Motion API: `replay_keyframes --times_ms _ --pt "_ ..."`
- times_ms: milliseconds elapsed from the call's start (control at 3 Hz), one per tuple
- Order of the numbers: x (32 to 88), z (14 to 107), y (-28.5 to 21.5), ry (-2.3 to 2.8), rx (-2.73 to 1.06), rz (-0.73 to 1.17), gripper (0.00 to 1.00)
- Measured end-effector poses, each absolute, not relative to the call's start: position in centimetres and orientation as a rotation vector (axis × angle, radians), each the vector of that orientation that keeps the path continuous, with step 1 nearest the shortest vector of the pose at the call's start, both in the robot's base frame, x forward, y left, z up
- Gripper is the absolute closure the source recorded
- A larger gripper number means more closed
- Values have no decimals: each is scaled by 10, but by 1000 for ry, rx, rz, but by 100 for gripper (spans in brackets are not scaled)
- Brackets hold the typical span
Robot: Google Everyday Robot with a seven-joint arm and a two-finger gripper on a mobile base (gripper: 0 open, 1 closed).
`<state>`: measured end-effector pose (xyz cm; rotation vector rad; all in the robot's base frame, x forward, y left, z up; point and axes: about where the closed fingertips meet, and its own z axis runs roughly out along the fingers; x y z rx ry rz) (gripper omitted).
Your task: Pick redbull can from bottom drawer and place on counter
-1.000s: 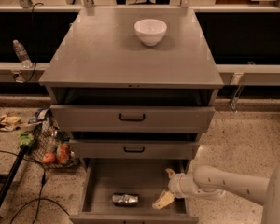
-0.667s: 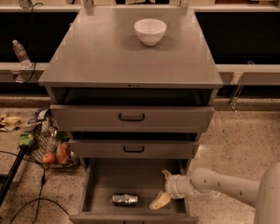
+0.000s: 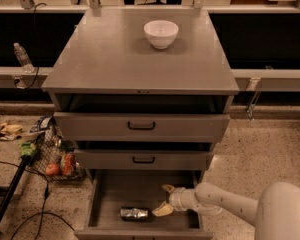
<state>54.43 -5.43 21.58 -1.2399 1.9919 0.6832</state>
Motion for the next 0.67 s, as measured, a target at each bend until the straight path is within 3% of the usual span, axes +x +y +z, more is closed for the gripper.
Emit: replay_keyframes --times_ms 333,667 --pt "556 199 -37 1950 -1269 705 8" --pt "558 187 -17 1914 -1303 738 21"
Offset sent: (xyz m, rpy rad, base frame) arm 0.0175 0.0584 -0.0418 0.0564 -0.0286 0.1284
